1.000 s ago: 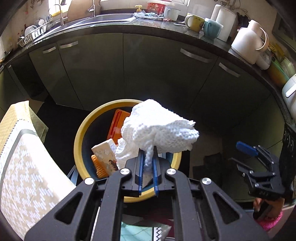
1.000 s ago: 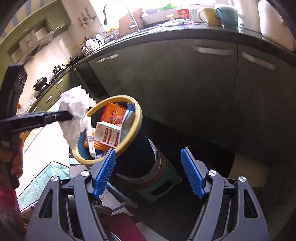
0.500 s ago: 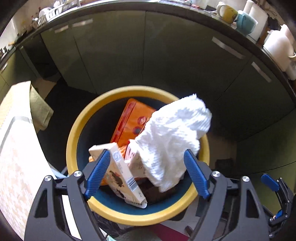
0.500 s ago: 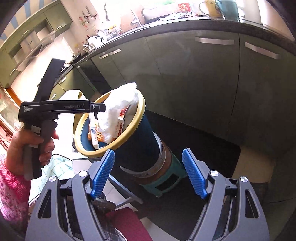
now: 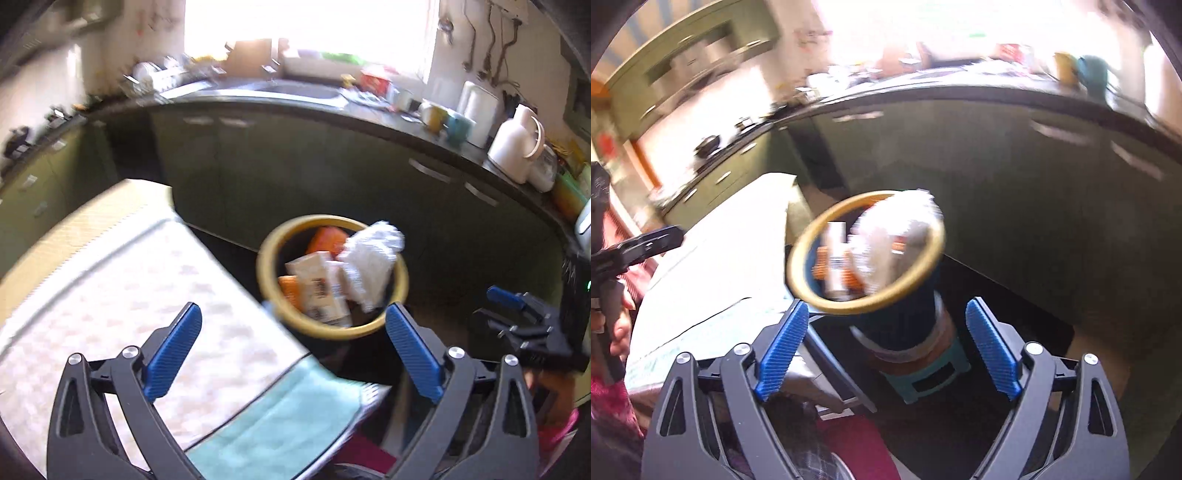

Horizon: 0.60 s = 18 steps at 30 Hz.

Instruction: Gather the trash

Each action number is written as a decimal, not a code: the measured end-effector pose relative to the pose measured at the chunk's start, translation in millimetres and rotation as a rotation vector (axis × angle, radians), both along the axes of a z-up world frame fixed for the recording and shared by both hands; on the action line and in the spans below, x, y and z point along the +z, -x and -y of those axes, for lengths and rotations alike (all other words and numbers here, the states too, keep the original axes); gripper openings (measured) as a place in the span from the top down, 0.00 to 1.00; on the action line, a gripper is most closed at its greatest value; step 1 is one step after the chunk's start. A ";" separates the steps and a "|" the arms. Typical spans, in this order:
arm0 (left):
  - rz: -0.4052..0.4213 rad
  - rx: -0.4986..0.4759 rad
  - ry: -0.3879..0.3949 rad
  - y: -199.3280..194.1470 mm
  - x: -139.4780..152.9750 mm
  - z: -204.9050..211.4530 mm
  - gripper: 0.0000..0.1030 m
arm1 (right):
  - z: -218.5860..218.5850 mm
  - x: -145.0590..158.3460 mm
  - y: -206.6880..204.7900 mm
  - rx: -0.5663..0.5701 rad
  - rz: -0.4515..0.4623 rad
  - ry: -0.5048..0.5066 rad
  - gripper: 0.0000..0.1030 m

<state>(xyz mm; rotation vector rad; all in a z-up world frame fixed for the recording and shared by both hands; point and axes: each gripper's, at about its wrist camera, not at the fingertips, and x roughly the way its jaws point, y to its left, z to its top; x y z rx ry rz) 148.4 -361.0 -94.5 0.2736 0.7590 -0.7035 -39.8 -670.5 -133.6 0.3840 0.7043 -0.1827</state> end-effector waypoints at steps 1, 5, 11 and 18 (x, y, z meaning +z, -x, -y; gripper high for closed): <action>0.029 0.038 -0.004 6.5 3.2 -20.5 0.07 | -11.0 4.9 -3.0 0.029 0.011 0.014 0.14; 0.101 0.254 -0.003 29.9 4.9 -118.1 0.07 | -52.3 19.9 -13.4 0.113 0.096 0.020 0.04; 0.157 0.573 0.013 71.8 -1.4 -240.2 0.07 | -106.4 27.1 -21.4 0.161 0.181 0.060 0.04; 0.156 0.736 0.067 109.8 -0.1 -305.2 0.07 | -157.0 59.0 -5.8 0.152 0.247 0.216 0.04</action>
